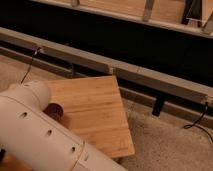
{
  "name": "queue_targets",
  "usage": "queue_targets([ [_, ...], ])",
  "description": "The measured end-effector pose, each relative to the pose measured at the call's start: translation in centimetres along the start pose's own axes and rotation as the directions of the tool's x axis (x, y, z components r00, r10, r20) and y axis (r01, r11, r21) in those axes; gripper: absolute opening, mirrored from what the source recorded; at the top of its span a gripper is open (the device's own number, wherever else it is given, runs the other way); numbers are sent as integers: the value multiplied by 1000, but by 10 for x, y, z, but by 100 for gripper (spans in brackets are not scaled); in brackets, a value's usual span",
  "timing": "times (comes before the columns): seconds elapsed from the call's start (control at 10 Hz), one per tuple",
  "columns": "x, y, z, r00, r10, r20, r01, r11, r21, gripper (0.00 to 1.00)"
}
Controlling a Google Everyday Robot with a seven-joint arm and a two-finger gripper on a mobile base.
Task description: Place the eraser on the white sponge
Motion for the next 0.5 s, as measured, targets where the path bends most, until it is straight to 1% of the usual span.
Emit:
queue_targets([
  [0.2, 2, 1, 8, 1000, -18, 2, 18, 1000, 9, 65],
  [0.5, 5, 6, 22, 999, -39, -15, 39, 999, 10, 64],
])
